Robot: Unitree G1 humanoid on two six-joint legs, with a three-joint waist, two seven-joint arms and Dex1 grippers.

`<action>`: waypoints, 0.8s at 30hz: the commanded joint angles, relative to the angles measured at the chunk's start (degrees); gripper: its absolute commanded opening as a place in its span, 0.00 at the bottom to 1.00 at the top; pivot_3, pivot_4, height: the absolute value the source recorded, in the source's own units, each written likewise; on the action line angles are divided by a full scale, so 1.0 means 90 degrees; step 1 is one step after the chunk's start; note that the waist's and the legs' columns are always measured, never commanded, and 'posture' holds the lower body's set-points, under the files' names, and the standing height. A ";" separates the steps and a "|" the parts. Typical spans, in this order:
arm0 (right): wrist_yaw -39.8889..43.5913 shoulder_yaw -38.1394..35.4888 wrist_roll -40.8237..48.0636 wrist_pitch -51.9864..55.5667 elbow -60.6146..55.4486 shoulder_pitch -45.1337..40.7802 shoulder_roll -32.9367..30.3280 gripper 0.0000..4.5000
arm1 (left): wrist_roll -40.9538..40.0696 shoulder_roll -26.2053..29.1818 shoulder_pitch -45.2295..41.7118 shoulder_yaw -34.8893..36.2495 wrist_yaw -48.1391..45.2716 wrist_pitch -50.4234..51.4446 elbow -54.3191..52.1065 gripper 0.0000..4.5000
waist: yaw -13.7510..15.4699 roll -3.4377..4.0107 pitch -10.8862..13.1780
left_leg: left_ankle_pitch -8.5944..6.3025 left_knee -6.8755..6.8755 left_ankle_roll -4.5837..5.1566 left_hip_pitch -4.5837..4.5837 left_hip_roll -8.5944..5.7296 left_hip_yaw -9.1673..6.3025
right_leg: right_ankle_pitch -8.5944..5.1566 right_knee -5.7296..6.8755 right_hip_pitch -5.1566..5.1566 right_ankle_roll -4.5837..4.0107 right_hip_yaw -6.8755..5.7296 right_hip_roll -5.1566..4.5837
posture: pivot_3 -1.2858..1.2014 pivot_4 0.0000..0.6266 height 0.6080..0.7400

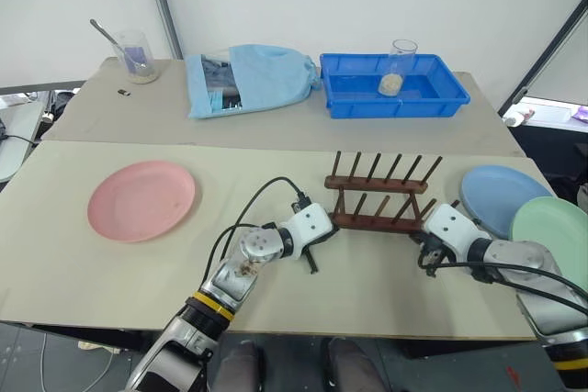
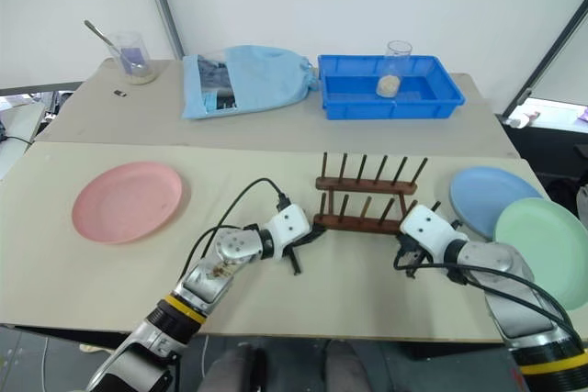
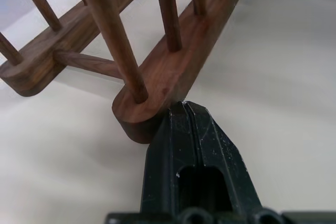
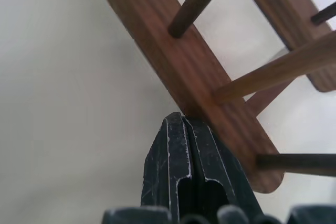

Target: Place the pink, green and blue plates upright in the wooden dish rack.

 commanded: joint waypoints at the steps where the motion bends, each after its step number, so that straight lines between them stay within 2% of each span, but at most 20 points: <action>1: -0.0071 0.0011 -0.0151 -0.0220 0.0149 -0.0311 0.0038 0.01 | 0.0079 -0.0095 -0.0243 0.0135 0.0154 -0.0298 0.0199 0.00 | -0.0007 0.0000 0.0000 | 0.0000 0.0000 0.0000 -0.0001 0.0000 0.0000 | 0.0007 0.0000 -0.0001 0.0010 0.0000 0.0000 | 0.52 0.24 1.00; 13: -0.0043 0.0068 -0.0304 -0.0400 0.0481 -0.0674 0.0104 0.01 | 0.0009 -0.0165 -0.0514 0.0240 0.0116 -0.0679 0.0773 0.00 | -0.0006 0.0001 -0.0001 | 0.0000 0.0001 0.0000 -0.0003 -0.0001 0.0003 | 0.0021 -0.0002 -0.0001 0.0027 0.0003 0.0000 | 0.52 0.24 1.00; 16: -0.0010 0.0048 -0.0291 -0.0313 0.0265 -0.0527 0.0075 0.01 | -0.0100 -0.0049 -0.0423 0.0297 -0.0080 -0.0757 0.0613 0.00 | -0.0009 0.0001 -0.0001 | 0.0000 0.0000 0.0000 -0.0003 0.0000 0.0003 | 0.0022 -0.0002 -0.0001 0.0029 0.0003 0.0000 | 0.52 0.24 1.00; 20: 0.0264 -0.0301 0.0065 -0.0077 -0.0634 0.0007 -0.0082 0.01 | -0.0580 0.0582 0.0153 0.0590 -0.0751 -0.0606 -0.0414 0.00 | -0.0034 0.0007 -0.0004 | -0.0003 -0.0009 0.0005 -0.0007 0.0005 0.0003 | 0.0026 0.0002 -0.0012 0.0018 0.0003 0.0003 | 0.52 0.24 1.00; 21: 0.0359 -0.0415 0.0187 -0.0037 -0.0900 0.0152 -0.0140 0.00 | -0.0749 0.0740 0.0340 0.0806 -0.0763 -0.0442 -0.0799 0.06 | -0.0036 0.0007 -0.0004 | -0.0006 -0.0013 0.0009 -0.0005 0.0011 0.0005 | 0.0031 0.0004 -0.0013 0.0002 0.0004 0.0005 | 0.52 0.24 1.00; 23: 0.0580 -0.0673 0.0574 0.0037 -0.1421 0.0314 -0.0179 0.14 | -0.1160 0.1104 0.0806 0.1263 -0.0831 -0.0063 -0.1716 0.19 | -0.0045 0.0011 -0.0002 | -0.0006 -0.0013 0.0010 -0.0010 0.0015 0.0005 | 0.0032 0.0008 -0.0023 -0.0002 0.0004 0.0007 | 0.52 0.24 1.00; 24: 0.0656 -0.0754 0.0712 0.0065 -0.1579 0.0351 -0.0193 0.21 | -0.1272 0.1217 0.0959 0.1394 -0.0828 0.0072 -0.2015 0.30 | -0.0051 0.0011 -0.0001 | -0.0006 -0.0013 0.0010 -0.0007 0.0018 0.0005 | 0.0031 0.0010 -0.0020 0.0000 0.0003 0.0007 | 0.52 0.24 1.00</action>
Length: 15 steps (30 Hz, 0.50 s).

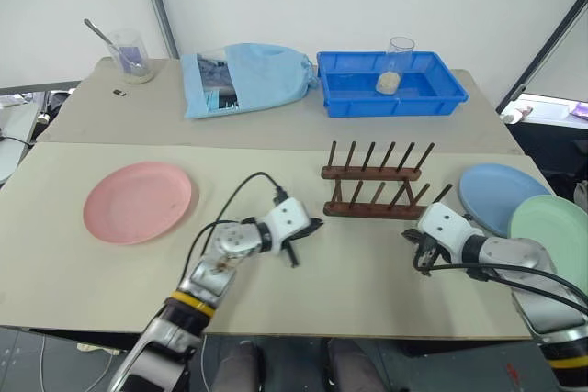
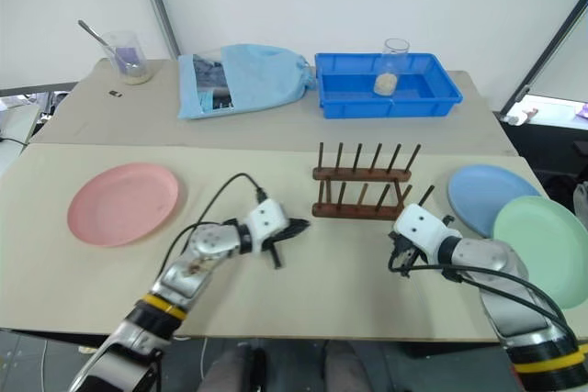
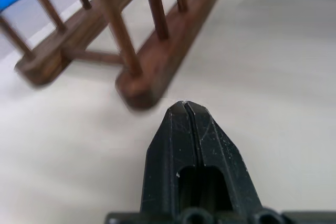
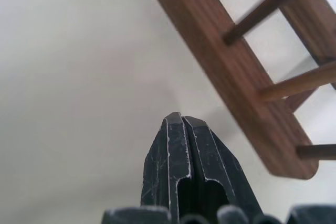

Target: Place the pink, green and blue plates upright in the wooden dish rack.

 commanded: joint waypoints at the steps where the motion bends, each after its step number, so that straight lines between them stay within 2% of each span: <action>1: 0.0405 -0.0531 0.0598 0.0153 -0.0928 -0.0016 -0.0207 0.27 | -0.0565 0.0312 0.0533 0.0825 0.0154 0.0434 -0.1621 0.38 | -0.0009 0.0001 0.0001 | 0.0000 0.0002 0.0000 -0.0001 0.0002 0.0001 | -0.0005 0.0001 -0.0003 0.0009 -0.0001 0.0000 | 0.52 0.24 1.00; 3: 0.0547 -0.0490 0.0809 0.0231 -0.1123 -0.0261 -0.0215 0.42 | -0.0646 0.0405 0.1155 0.1471 0.0719 0.0828 -0.2624 0.60 | -0.0017 0.0001 0.0002 | 0.0000 0.0004 -0.0001 0.0010 0.0008 0.0002 | -0.0015 -0.0001 0.0006 0.0006 0.0000 -0.0004 | 0.52 0.24 1.00; 4: 0.0621 -0.0416 0.0927 0.0232 -0.1142 -0.0466 -0.0178 0.49 | -0.0714 0.0407 0.1491 0.1830 0.0992 0.1025 -0.3134 0.68 | -0.0006 0.0001 0.0002 | 0.0000 0.0005 -0.0001 0.0015 0.0016 0.0003 | -0.0027 -0.0004 0.0009 -0.0013 0.0000 -0.0005 | 0.52 0.24 1.00; 7: 0.0826 -0.0150 0.1245 0.0137 -0.0987 -0.1112 0.0077 0.73 | -0.0909 0.0098 0.2245 0.2849 0.1898 0.1677 -0.4118 0.98 | -0.0027 0.0000 0.0002 | 0.0000 0.0008 -0.0002 0.0021 0.0019 0.0012 | -0.0025 -0.0007 0.0011 -0.0012 0.0000 -0.0013 | 0.52 0.24 1.00; 10: 0.1094 0.0257 0.1431 0.0023 -0.0742 -0.1772 0.0414 0.95 | -0.1594 -0.0539 0.2572 0.4191 0.2990 0.2609 -0.4644 1.00 | -0.0015 -0.0002 0.0003 | 0.0000 0.0008 -0.0002 0.0024 0.0018 0.0016 | -0.0024 -0.0007 0.0012 -0.0013 -0.0003 -0.0011 | 0.52 0.24 1.00; 15: 0.1601 0.0809 0.1385 -0.0265 -0.0214 -0.2400 0.0658 0.95 | -0.2262 -0.1190 0.2672 0.5914 0.4496 0.3808 -0.5051 1.00 | 0.0033 -0.0006 0.0005 | 0.0000 0.0008 -0.0001 0.0019 0.0006 0.0008 | -0.0014 -0.0005 0.0012 0.0001 -0.0016 -0.0007 | 0.52 0.24 1.00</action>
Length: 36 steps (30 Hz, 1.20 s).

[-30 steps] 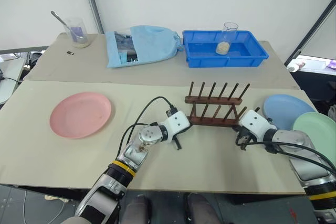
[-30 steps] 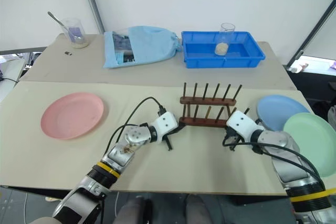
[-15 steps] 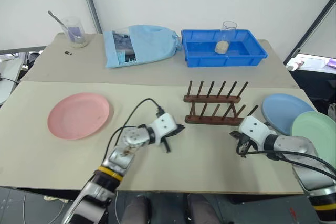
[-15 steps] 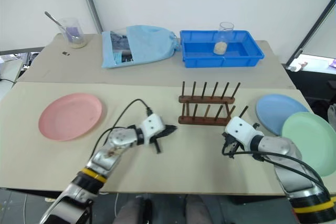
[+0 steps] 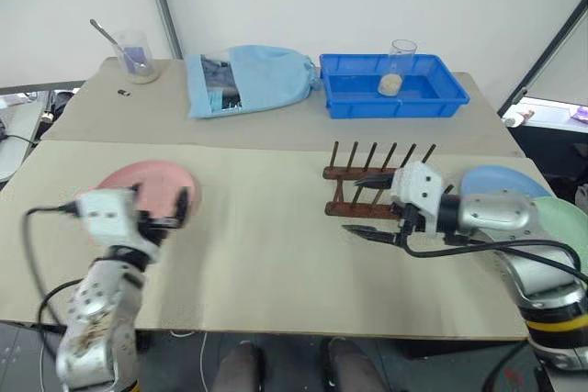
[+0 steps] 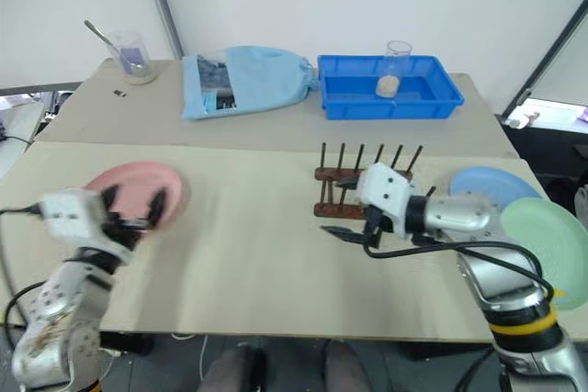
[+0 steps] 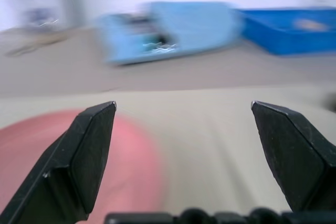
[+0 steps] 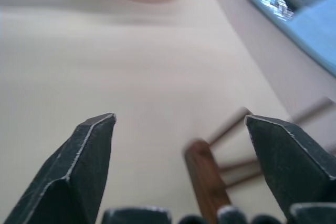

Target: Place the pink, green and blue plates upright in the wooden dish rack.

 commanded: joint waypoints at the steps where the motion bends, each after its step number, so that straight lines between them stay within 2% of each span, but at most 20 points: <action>1: 0.0292 0.0161 -0.0050 -0.0428 0.0324 -0.0286 0.0023 0.95 | -0.0525 -0.0200 0.0082 0.0791 0.0764 0.0617 -0.0527 1.00 | 0.0009 -0.0001 0.0000 | 0.0000 0.0000 0.0000 -0.0003 -0.0002 0.0001 | 0.0004 -0.0003 0.0000 0.0005 0.0000 -0.0001 | 0.52 0.24 1.00; 7: 0.0636 0.0559 -0.0098 -0.0722 0.0745 -0.0868 0.0302 0.95 | -0.1290 -0.0673 -0.0313 0.1657 0.1982 0.1554 -0.0123 1.00 | -0.0004 -0.0014 0.0003 | 0.0000 0.0010 -0.0002 -0.0004 -0.0010 0.0011 | 0.0003 -0.0010 0.0004 -0.0017 0.0001 -0.0013 | 0.52 0.24 1.00; 12: 0.0884 0.0722 -0.0096 -0.0777 0.0960 -0.1270 0.0453 0.95 | -0.1582 -0.0707 -0.0678 0.1554 0.2463 0.2225 0.0336 1.00 | -0.0009 -0.0015 0.0002 | 0.0000 0.0005 -0.0003 0.0003 -0.0002 0.0009 | 0.0001 -0.0003 0.0001 -0.0027 0.0000 0.0001 | 0.52 0.24 1.00; 18: 0.0938 0.0808 -0.0197 -0.0788 0.1159 -0.1632 0.0612 0.95 | -0.1590 -0.0570 -0.1484 0.1554 0.2838 0.2424 0.1346 1.00 | -0.0010 -0.0016 0.0001 | 0.0000 0.0003 -0.0003 0.0002 -0.0004 0.0009 | 0.0027 -0.0005 0.0001 -0.0071 -0.0001 0.0000 | 0.52 0.24 1.00; 21: 0.0874 0.0812 -0.0255 -0.0838 0.1199 -0.1691 0.0700 0.96 | -0.1492 -0.0471 -0.1797 0.1557 0.3029 0.2390 0.1789 0.80 | -0.0005 -0.0016 0.0001 | 0.0000 -0.0001 -0.0003 0.0002 -0.0004 0.0009 | 0.0032 -0.0001 -0.0002 -0.0067 -0.0001 0.0001 | 0.52 0.24 1.00; 28: 0.0589 0.0792 -0.0538 -0.1195 0.1315 -0.1689 0.0926 0.96 | -0.1502 -0.0311 -0.2036 0.1300 0.2949 0.2218 0.1964 0.04 | 0.0011 -0.0015 0.0001 | 0.0003 -0.0002 -0.0009 -0.0002 -0.0007 0.0008 | 0.0035 -0.0005 -0.0002 -0.0070 -0.0003 -0.0003 | 0.52 0.24 1.00; 29: 0.0499 0.0794 -0.0595 -0.1277 0.1318 -0.1733 0.0990 0.96 | -0.1473 -0.0259 -0.2085 0.1139 0.2888 0.2186 0.1845 0.01 | 0.0009 -0.0016 0.0000 | 0.0003 -0.0002 -0.0010 -0.0003 -0.0008 0.0009 | 0.0035 -0.0005 -0.0001 -0.0070 -0.0003 -0.0005 | 0.52 0.24 1.00; 32: 0.0273 0.0840 -0.0785 -0.1436 0.1343 -0.1841 0.1156 0.96 | -0.1413 -0.0206 -0.2241 0.0860 0.2918 0.2194 0.1664 0.01 | 0.0001 -0.0016 0.0000 | 0.0002 -0.0002 -0.0010 -0.0006 -0.0009 0.0013 | 0.0037 -0.0009 -0.0003 -0.0071 -0.0002 -0.0008 | 0.52 0.24 1.00; 36: -0.0299 0.1381 -0.1484 -0.1479 0.1401 -0.2204 0.1729 0.96 | -0.1430 -0.0461 -0.3037 0.0299 0.3261 0.2342 0.1494 0.01 | 0.0000 -0.0017 0.0001 | 0.0003 -0.0002 -0.0010 -0.0010 -0.0005 0.0010 | 0.0060 -0.0006 -0.0010 -0.0042 -0.0003 -0.0004 | 0.52 0.24 1.00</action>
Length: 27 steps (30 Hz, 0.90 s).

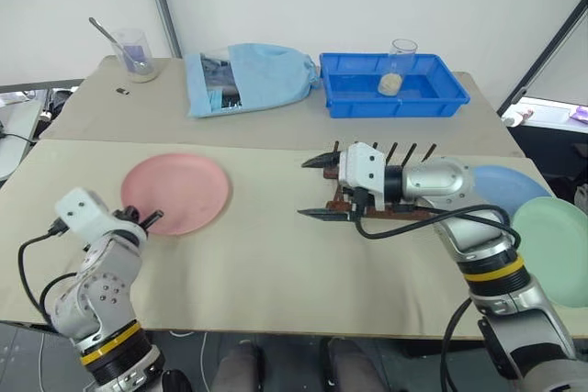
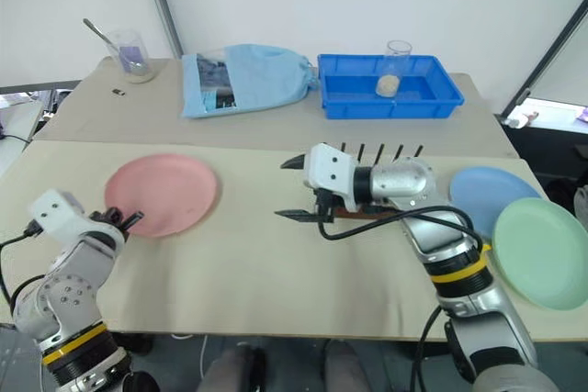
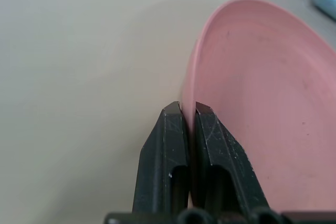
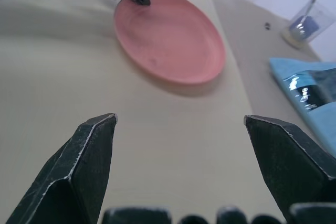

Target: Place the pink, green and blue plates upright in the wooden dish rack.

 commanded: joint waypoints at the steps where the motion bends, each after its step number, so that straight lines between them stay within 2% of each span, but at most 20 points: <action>1: -0.0565 0.0473 -0.0710 -0.0299 0.0070 -0.0450 0.0472 0.96 | -0.0039 -0.0168 -0.0757 -0.0620 0.0235 0.0107 -0.0350 0.01 | 0.0000 -0.0001 0.0000 | 0.0000 0.0000 -0.0001 -0.0001 0.0000 -0.0001 | 0.0002 0.0001 -0.0001 0.0001 0.0000 0.0002 | 0.52 0.24 1.00; 11: -0.1633 0.1519 -0.2602 -0.1422 0.1854 -0.1445 0.1253 0.96 | -0.0079 -0.0595 -0.1891 -0.1036 0.0664 0.0286 -0.0158 0.01 | -0.0050 -0.0002 0.0001 | 0.0001 -0.0015 -0.0006 -0.0016 -0.0002 -0.0003 | 0.0006 -0.0007 -0.0019 0.0002 0.0000 0.0004 | 0.52 0.24 1.00; 12: -0.1699 0.1612 -0.2767 -0.1551 0.1985 -0.1480 0.1271 0.84 | -0.0106 -0.0633 -0.1954 -0.1017 0.0704 0.0318 -0.0158 0.00 | -0.0049 -0.0002 0.0001 | 0.0001 -0.0020 -0.0006 -0.0015 -0.0002 -0.0005 | 0.0006 -0.0007 -0.0018 0.0002 0.0000 0.0005 | 0.52 0.24 1.00; 14: -0.1824 0.1740 -0.3013 -0.1758 0.2251 -0.1524 0.1329 0.72 | -0.0127 -0.0667 -0.2061 -0.0979 0.0756 0.0401 -0.0163 0.00 | -0.0051 -0.0002 0.0001 | 0.0002 -0.0026 -0.0006 -0.0014 -0.0004 -0.0006 | 0.0006 -0.0008 -0.0018 0.0002 0.0000 0.0003 | 0.52 0.24 1.00; 23: -0.2599 0.1804 -0.3652 -0.2401 0.3453 -0.1843 0.1630 0.02 | -0.0384 -0.0604 -0.2177 -0.0755 0.0713 0.0995 -0.0388 0.00 | -0.0081 -0.0007 0.0004 | 0.0003 -0.0042 -0.0008 -0.0013 -0.0005 -0.0010 | 0.0007 -0.0012 -0.0020 0.0002 0.0000 0.0004 | 0.52 0.24 1.00; 24: -0.2682 0.1788 -0.3701 -0.2459 0.3553 -0.1863 0.1668 0.01 | -0.0475 -0.0522 -0.2119 -0.0724 0.0634 0.1143 -0.0486 0.00 | -0.0099 -0.0007 0.0004 | 0.0003 -0.0044 -0.0008 -0.0013 -0.0003 -0.0013 | 0.0007 -0.0013 -0.0020 0.0002 -0.0001 0.0005 | 0.52 0.24 1.00; 25: -0.2736 0.1776 -0.3737 -0.2515 0.3640 -0.1879 0.1700 0.00 | -0.0583 -0.0441 -0.2072 -0.0679 0.0552 0.1308 -0.0580 0.17 | -0.0126 -0.0007 0.0004 | 0.0003 -0.0048 -0.0009 -0.0012 -0.0004 -0.0012 | 0.0007 -0.0012 -0.0022 0.0002 0.0000 0.0004 | 0.52 0.24 1.00; 27: -0.2816 0.1761 -0.3788 -0.2606 0.3758 -0.1881 0.1749 0.00 | -0.0894 -0.0095 -0.1958 -0.0609 0.0201 0.1702 -0.0802 0.34 | -0.0165 -0.0007 0.0005 | 0.0004 -0.0051 -0.0011 -0.0012 -0.0005 -0.0018 | 0.0007 -0.0009 -0.0022 0.0002 0.0000 0.0004 | 0.52 0.24 1.00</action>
